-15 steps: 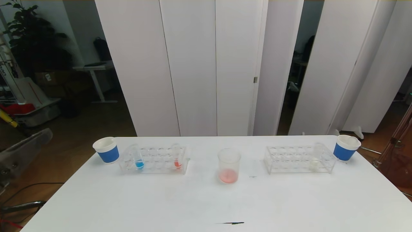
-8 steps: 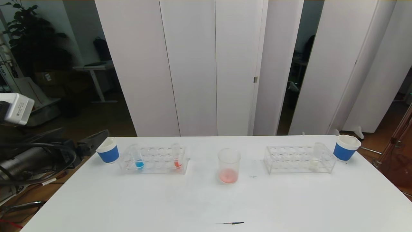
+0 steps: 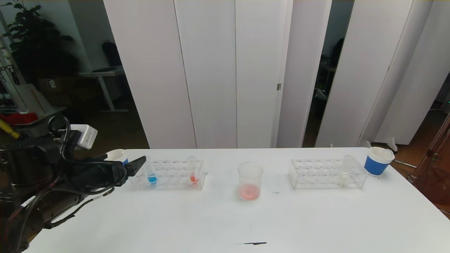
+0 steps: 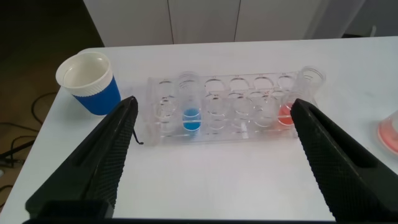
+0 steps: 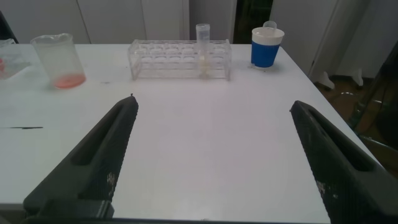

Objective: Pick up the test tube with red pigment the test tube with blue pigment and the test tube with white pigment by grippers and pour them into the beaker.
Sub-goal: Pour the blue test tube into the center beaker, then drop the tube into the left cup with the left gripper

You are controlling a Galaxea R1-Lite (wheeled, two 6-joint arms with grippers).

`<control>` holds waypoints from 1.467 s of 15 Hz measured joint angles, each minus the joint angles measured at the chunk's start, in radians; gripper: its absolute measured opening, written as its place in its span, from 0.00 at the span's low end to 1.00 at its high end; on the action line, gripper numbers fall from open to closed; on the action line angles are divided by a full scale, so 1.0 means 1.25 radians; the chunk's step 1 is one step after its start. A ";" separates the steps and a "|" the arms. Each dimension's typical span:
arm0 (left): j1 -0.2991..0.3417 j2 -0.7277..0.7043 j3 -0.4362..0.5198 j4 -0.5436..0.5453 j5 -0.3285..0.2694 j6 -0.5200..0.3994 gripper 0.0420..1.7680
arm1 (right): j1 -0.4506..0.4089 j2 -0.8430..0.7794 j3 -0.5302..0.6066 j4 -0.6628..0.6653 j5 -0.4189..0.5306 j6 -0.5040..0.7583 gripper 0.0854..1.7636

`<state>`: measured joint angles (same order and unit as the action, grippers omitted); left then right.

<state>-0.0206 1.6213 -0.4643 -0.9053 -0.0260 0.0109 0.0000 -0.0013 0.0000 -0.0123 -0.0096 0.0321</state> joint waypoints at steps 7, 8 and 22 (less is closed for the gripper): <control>0.000 0.200 0.000 -0.167 0.003 -0.011 0.99 | 0.000 0.000 0.000 0.000 0.000 0.000 0.99; 0.000 0.224 -0.009 -0.183 0.003 -0.021 0.99 | 0.000 0.000 0.000 0.000 0.001 0.000 0.99; 0.022 0.469 -0.178 -0.288 0.031 -0.086 0.99 | 0.000 0.000 0.000 0.000 0.000 0.000 0.99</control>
<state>0.0066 2.2070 -0.6868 -1.2655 0.0130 -0.0966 0.0000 -0.0013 0.0000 -0.0123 -0.0091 0.0321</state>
